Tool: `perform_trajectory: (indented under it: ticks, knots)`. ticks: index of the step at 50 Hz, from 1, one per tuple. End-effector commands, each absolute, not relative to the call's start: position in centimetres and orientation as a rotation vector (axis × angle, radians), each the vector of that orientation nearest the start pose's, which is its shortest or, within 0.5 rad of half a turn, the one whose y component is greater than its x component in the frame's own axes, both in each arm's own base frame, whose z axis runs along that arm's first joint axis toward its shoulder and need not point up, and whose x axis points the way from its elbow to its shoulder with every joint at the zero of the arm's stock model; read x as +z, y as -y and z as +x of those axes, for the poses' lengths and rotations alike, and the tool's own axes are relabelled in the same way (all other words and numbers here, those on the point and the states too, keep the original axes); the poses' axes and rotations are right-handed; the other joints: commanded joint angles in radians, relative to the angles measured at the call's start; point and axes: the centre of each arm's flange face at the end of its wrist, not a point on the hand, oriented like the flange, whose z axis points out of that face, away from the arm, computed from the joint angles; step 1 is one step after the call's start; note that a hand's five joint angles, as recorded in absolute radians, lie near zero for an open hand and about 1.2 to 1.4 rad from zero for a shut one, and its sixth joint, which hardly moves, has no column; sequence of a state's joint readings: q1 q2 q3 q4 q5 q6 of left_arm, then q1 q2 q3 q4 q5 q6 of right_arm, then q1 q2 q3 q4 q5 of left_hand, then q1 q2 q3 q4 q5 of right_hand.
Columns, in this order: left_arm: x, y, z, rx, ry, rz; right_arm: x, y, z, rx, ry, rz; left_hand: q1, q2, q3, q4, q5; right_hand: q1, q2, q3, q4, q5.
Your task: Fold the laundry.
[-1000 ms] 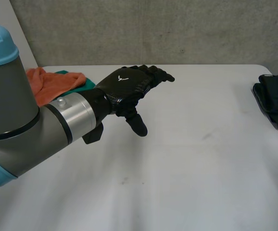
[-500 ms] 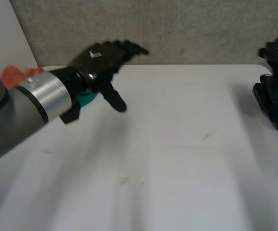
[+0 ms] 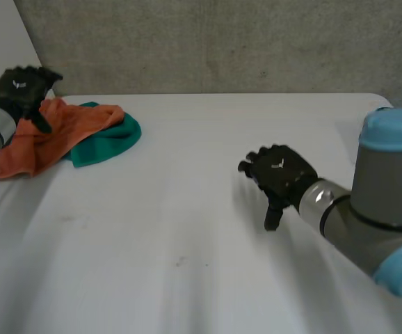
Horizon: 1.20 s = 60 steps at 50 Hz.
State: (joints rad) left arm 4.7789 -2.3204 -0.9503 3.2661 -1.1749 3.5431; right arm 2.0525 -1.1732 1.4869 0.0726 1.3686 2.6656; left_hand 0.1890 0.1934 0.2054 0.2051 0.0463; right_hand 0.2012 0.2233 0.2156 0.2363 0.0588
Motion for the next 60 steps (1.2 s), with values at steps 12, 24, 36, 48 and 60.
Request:
perform_trajectory:
  ticks: [12, 24, 36, 48, 60]
  knots:
    - [13.4, 52.7, -9.1, -2.03, -1.991, 0.795, 17.7, 22.3, 27.7, -1.597, -2.166, -1.285, 0.119, 0.114, 0.102, 0.102, 0.087, -0.027, -0.049, -0.041, -0.062, -0.059]
    - [11.1, 54.0, -8.6, -2.025, -1.987, 0.776, 17.0, 21.5, 27.3, -1.576, -2.182, -1.287, 0.713, 0.709, 0.697, 0.697, 0.681, -0.027, -0.049, -0.041, -0.062, -0.059]
    - [15.1, 54.2, -7.3, -2.021, -1.834, 0.539, 18.1, 21.0, 26.7, -1.614, -2.167, -1.273, 1.207, 1.203, 1.191, 1.191, 1.175, -0.027, -0.049, -0.041, -0.062, -0.059]
    - [27.7, 44.7, -15.2, -2.421, -1.921, 0.428, 19.2, 21.8, 25.9, -1.711, -2.149, -1.224, 1.207, 1.203, 1.191, 1.191, 1.175, -0.027, -0.049, -0.041, -0.062, -0.059]
    - [32.1, 38.2, -20.9, -2.625, -1.927, 0.587, 18.7, 22.5, 24.8, -1.735, -2.18, -1.186, 0.063, 0.059, 0.047, 0.047, 0.031, -0.027, -0.049, -0.041, -0.062, -0.059]
